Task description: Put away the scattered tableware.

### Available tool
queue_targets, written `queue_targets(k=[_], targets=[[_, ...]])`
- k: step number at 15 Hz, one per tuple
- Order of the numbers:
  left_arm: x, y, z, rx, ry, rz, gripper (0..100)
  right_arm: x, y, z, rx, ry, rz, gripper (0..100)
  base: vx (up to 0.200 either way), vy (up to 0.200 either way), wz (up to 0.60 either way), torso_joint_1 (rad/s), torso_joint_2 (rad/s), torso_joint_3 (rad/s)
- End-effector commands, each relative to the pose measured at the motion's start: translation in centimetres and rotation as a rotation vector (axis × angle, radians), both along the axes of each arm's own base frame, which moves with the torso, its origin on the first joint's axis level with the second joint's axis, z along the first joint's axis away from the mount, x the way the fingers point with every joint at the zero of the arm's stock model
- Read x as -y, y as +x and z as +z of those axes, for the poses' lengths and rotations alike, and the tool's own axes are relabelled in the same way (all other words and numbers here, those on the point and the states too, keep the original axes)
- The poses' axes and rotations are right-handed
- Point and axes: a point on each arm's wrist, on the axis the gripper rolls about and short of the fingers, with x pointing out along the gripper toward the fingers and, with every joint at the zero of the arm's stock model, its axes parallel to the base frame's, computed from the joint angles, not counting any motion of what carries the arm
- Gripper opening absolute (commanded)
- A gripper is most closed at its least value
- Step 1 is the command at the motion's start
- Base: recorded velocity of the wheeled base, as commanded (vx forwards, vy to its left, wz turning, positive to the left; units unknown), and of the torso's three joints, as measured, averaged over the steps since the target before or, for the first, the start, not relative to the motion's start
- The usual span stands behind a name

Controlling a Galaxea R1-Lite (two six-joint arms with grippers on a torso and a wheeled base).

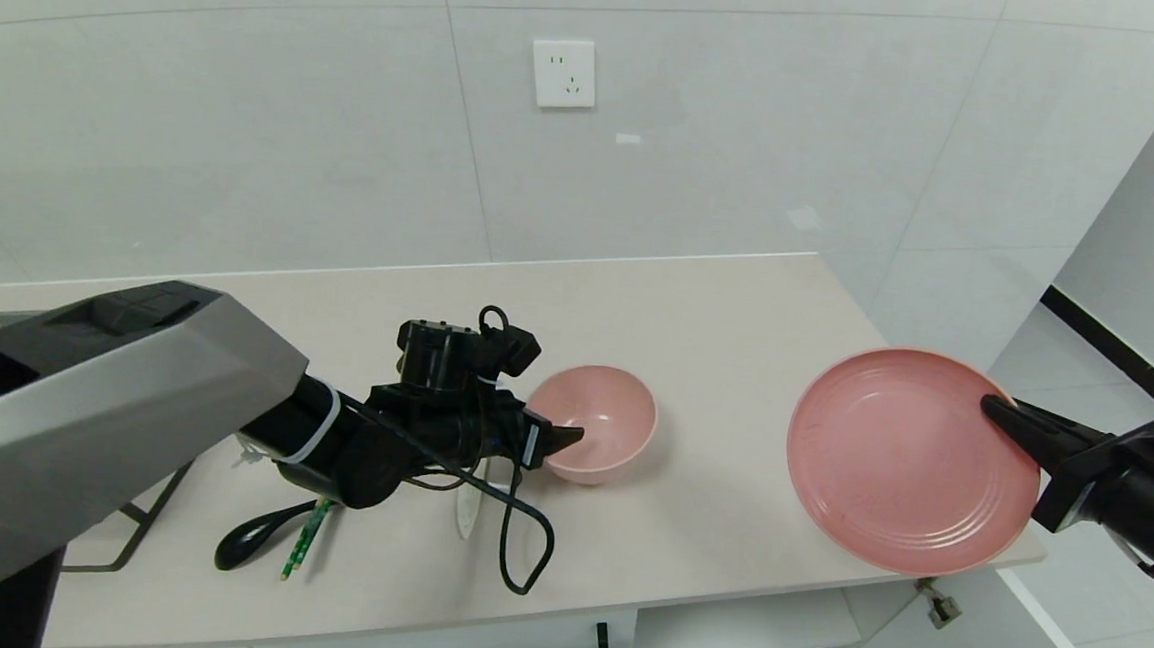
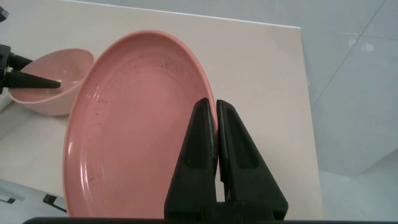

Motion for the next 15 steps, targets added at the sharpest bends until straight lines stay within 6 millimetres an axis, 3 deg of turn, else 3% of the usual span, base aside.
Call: queue_targets(k=[1,3,8,15], targets=[[0.1,-0.1,-0.2,-0.001,0.004,-0.003,0,0.0,0.0,0.0,-0.002,-0.001,0.001,0,0.0,0.0,0.0,0.0,0.0,0.0],[0.1,-0.1,0.8,0.051,-0.01,0.002,0,0.0,0.0,0.0,-0.002,-0.001,0.001,0,0.0,0.0,0.0,0.0,0.0,0.0],[-0.6,-1.8,5.2,0.274,-0.086,0.027,0,0.0,0.0,-0.1,-0.006,-0.003,0.001,0,0.0,0.0,0.0,0.0,0.0,0.0],[-2.6,-5.6,8.9,0.425,-0.172,0.05,0,0.0,0.0,-0.1,-0.001,-0.002,-0.001,0,0.0,0.0,0.0,0.0,0.0,0.0]])
